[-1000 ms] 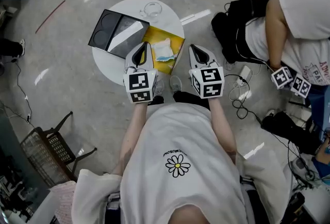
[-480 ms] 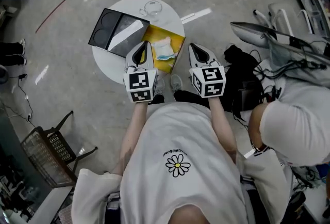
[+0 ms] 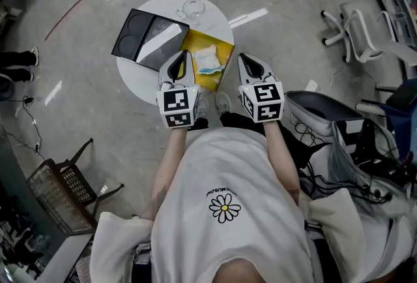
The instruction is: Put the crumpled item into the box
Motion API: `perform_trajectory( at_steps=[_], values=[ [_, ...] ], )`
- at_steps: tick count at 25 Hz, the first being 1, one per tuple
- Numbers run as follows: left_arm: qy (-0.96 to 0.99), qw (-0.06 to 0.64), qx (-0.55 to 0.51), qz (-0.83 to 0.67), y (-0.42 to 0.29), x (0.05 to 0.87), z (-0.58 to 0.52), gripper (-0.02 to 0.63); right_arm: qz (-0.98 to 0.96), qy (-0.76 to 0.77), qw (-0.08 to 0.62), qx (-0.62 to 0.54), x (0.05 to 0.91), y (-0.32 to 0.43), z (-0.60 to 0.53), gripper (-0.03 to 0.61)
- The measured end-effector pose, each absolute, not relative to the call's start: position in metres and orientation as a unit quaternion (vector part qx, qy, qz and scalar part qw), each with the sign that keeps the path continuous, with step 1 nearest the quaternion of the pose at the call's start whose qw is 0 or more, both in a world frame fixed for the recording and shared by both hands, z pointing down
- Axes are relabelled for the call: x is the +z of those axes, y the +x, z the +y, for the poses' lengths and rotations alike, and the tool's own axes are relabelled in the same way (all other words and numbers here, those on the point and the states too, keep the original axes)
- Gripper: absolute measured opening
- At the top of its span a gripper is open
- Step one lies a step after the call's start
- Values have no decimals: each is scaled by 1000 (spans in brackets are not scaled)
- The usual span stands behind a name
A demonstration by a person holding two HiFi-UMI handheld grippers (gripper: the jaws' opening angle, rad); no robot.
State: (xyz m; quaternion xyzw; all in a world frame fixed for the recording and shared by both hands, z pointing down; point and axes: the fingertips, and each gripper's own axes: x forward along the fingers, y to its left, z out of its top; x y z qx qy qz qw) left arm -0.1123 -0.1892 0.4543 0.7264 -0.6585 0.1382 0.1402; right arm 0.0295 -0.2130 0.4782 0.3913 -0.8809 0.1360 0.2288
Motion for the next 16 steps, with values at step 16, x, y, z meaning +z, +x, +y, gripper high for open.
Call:
perform_trajectory(
  at_steps=[16],
  values=[
    [725,142,139,-659,-114,457,-193,0,-879,395,229,136,479,33,-218,-2]
  ],
)
